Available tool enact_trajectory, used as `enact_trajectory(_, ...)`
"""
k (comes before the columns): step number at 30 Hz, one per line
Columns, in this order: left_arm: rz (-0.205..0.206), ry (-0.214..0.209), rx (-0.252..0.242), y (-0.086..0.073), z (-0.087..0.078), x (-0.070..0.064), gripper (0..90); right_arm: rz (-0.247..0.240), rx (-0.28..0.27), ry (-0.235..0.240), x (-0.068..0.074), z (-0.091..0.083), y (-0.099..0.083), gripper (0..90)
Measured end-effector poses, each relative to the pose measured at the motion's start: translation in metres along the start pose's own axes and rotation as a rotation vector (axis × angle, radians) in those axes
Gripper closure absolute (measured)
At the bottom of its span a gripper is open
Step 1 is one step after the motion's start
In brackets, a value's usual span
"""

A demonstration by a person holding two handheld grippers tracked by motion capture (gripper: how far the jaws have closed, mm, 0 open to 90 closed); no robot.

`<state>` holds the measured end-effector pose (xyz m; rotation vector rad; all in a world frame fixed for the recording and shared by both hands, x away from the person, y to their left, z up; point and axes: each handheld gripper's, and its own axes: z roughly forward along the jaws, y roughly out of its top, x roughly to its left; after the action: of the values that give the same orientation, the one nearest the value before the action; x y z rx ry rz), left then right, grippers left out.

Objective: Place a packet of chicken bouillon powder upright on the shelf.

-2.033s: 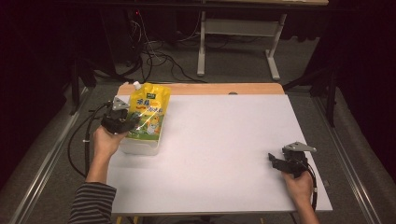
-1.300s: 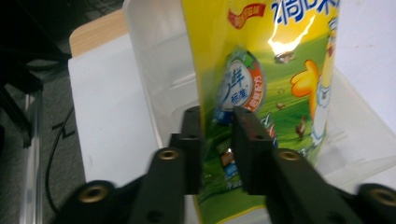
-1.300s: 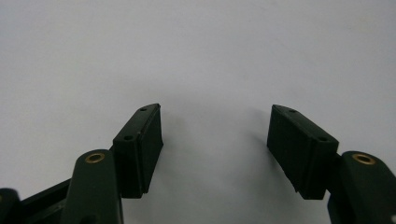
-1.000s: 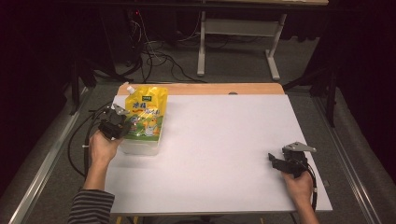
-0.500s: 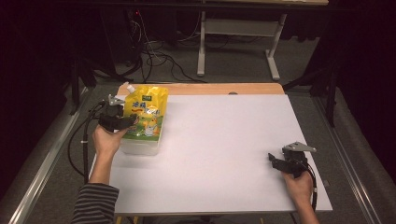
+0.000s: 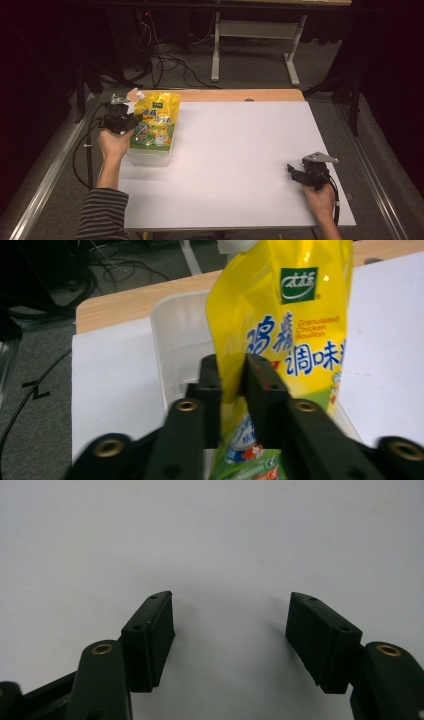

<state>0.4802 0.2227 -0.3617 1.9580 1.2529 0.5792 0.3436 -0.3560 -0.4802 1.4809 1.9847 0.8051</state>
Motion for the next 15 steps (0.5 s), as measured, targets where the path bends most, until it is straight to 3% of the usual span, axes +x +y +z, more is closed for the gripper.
enact_trajectory(3,0.038,-0.017,-0.004,-0.0022,-0.0028,-0.0037,89.6,-0.002,0.000,-0.002,0.0004,-0.0001,0.0000,36.1)
enact_trajectory(9,0.065,-0.058,-0.016,-0.0056,-0.0066,-0.0053,90.0,-0.002,-0.001,-0.003,0.0004,-0.0001,0.0000,36.1)
enact_trajectory(14,0.091,-0.068,-0.025,-0.0068,-0.0085,-0.0077,90.0,-0.007,-0.003,-0.005,0.0002,0.0000,-0.0001,36.1)
enact_trajectory(15,0.112,-0.072,-0.027,-0.0072,-0.0091,-0.0099,90.0,-0.004,-0.002,-0.004,0.0003,0.0000,-0.0001,36.1)
